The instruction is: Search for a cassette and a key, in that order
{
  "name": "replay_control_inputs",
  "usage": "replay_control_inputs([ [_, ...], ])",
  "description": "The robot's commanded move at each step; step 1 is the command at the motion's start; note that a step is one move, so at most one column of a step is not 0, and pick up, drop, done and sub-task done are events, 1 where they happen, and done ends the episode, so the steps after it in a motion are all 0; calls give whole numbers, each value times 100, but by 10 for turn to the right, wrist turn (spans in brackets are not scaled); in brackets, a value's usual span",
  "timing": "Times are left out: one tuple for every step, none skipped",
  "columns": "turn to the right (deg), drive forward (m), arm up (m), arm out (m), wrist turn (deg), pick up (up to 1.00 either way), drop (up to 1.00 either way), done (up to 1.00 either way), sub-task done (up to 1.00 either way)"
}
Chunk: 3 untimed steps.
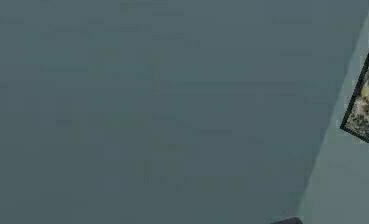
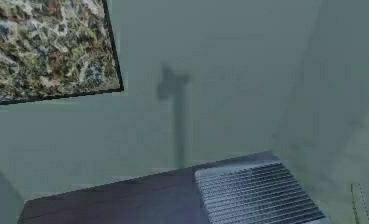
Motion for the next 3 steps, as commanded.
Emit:
replay_control_inputs([
  [-450,0,0,0,0,0,0,0,0],
  [-450,0,0,0,0,0,0,0,0],
  [-240,0,0,0,0,0,0,0,0],
])
